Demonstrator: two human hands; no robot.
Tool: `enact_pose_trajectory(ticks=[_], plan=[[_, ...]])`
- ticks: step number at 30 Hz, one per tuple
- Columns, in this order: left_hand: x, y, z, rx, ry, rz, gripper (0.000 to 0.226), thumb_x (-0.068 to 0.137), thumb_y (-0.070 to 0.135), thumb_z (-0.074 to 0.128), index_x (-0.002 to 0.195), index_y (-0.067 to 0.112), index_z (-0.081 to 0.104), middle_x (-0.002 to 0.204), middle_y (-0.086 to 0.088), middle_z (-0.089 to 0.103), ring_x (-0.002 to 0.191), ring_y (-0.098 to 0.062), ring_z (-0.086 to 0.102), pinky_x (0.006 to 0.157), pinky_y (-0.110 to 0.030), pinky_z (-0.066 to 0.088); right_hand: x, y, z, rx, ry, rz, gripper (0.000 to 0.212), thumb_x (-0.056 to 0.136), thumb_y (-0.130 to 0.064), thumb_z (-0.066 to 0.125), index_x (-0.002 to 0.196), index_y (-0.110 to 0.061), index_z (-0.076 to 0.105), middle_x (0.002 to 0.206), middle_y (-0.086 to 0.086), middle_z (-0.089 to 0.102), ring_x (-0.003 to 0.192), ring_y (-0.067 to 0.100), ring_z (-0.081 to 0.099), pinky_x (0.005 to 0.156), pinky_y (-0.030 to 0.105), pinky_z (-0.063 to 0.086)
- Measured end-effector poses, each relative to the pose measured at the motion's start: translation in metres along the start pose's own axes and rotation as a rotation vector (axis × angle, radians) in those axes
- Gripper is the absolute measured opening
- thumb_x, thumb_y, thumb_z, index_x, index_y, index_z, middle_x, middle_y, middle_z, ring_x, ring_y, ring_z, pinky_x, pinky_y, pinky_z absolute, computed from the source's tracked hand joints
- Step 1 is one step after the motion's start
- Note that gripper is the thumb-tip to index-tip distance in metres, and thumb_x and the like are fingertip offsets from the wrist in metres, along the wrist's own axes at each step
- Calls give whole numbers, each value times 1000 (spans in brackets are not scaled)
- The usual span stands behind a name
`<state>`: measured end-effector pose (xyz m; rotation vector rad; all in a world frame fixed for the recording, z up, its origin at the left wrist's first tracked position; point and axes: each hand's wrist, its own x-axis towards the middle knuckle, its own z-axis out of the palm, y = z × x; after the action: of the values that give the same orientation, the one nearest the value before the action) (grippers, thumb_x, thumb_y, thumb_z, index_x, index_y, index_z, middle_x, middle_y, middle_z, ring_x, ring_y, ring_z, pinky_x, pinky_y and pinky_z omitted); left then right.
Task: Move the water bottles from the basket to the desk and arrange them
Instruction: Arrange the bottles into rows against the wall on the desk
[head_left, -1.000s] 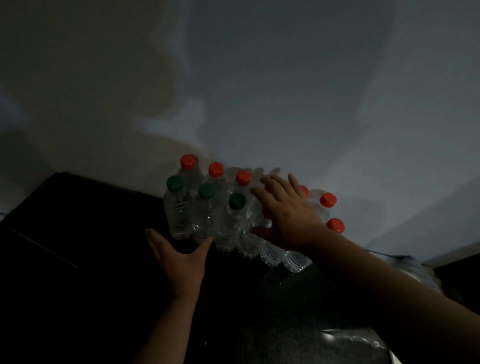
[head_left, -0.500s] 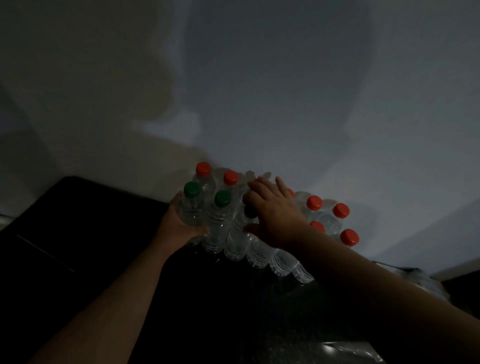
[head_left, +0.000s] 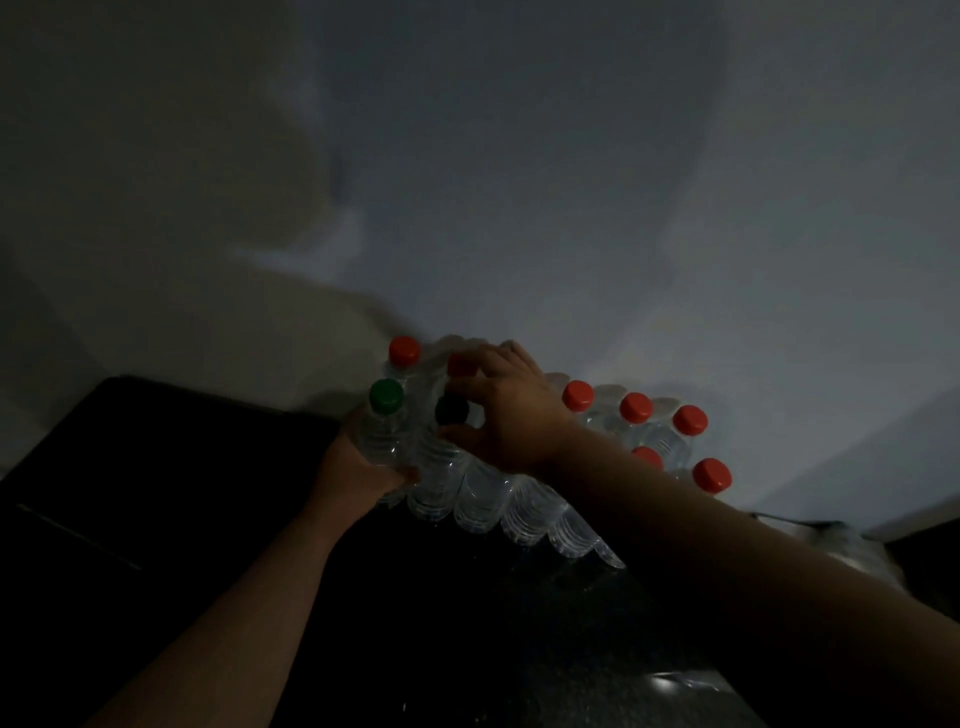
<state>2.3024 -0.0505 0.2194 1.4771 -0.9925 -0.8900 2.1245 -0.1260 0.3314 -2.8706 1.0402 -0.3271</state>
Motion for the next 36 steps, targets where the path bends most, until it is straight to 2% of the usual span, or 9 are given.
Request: enact_pose_trajectory(ticks=[5, 9, 12, 14, 15, 18, 20, 30, 36], plan=[[-6, 2, -11, -62, -48, -90, 88, 33, 21, 93, 115, 16, 60, 102, 5, 73, 100, -14, 69, 78, -21, 54, -20, -6, -14, 24, -32, 33, 62, 84, -53, 60, 138, -24, 49, 150, 5, 38, 138, 26, 34, 119, 51, 19], [-16, 33, -33, 124, 91, -73, 118, 48, 32, 94, 147, 32, 29, 149, -2, 41, 136, -21, 40, 111, -45, 35, -80, 40, -48, 19, 50, 181, 56, 86, -53, 52, 131, -19, 54, 142, 11, 49, 131, 28, 44, 114, 48, 30], [-35, 94, -24, 405, 214, 383, 96, 61, 40, 83, 144, 27, 36, 148, 7, 39, 134, -19, 36, 111, -37, 30, -131, 91, -65, -28, 78, 310, 59, 84, -56, 47, 124, -15, 61, 133, 13, 56, 121, 32, 53, 104, 43, 40], [-41, 130, 2, 682, 29, 721, 87, 64, 64, 68, 137, 23, 45, 142, 4, 47, 130, -24, 42, 111, -42, 32, -150, 108, -69, -35, 52, 360, 68, 83, -64, 45, 130, -15, 57, 135, 13, 56, 120, 30, 55, 104, 40, 39], [-40, 141, 20, 821, -133, 754, 95, 64, 74, 61, 139, 18, 42, 145, -4, 45, 134, -28, 39, 114, -45, 28, -155, 112, -67, -29, 50, 357, 73, 83, -67, 46, 133, -16, 54, 137, 12, 54, 121, 28, 54, 106, 40, 39], [-31, 147, 83, 1132, -510, 610, 116, 63, 87, 51, 152, 28, 7, 162, -1, 4, 149, -22, 2, 119, -44, -1, -160, 113, -60, -4, -47, 371, 84, 81, -73, 51, 147, -23, 36, 153, 8, 35, 139, 25, 33, 115, 40, 26], [-22, 140, 111, 1213, -607, 567, 119, 62, 88, 50, 152, 32, -5, 162, 0, -10, 148, -20, -12, 120, -47, -4, -162, 114, -51, 23, -92, 418, 91, 78, -72, 58, 152, -32, 22, 161, 4, 16, 146, 25, 18, 112, 34, 14], [-6, 126, 125, 1367, -538, 600, 120, 61, 90, 48, 153, 32, -2, 163, -5, -2, 149, -25, 0, 119, -47, -7, -163, 112, -39, 90, 10, 436, 89, 73, -77, 57, 146, -33, 31, 158, 2, 17, 142, 29, 25, 115, 44, 30], [-17, 144, 120, 1397, -598, 523, 117, 64, 88, 48, 152, 32, -6, 162, -4, -10, 148, -25, -12, 119, -52, -7, -162, 112, -46, 108, -75, 431, 96, 74, -77, 55, 150, -32, 20, 161, 2, 9, 147, 29, 13, 117, 47, 25]])
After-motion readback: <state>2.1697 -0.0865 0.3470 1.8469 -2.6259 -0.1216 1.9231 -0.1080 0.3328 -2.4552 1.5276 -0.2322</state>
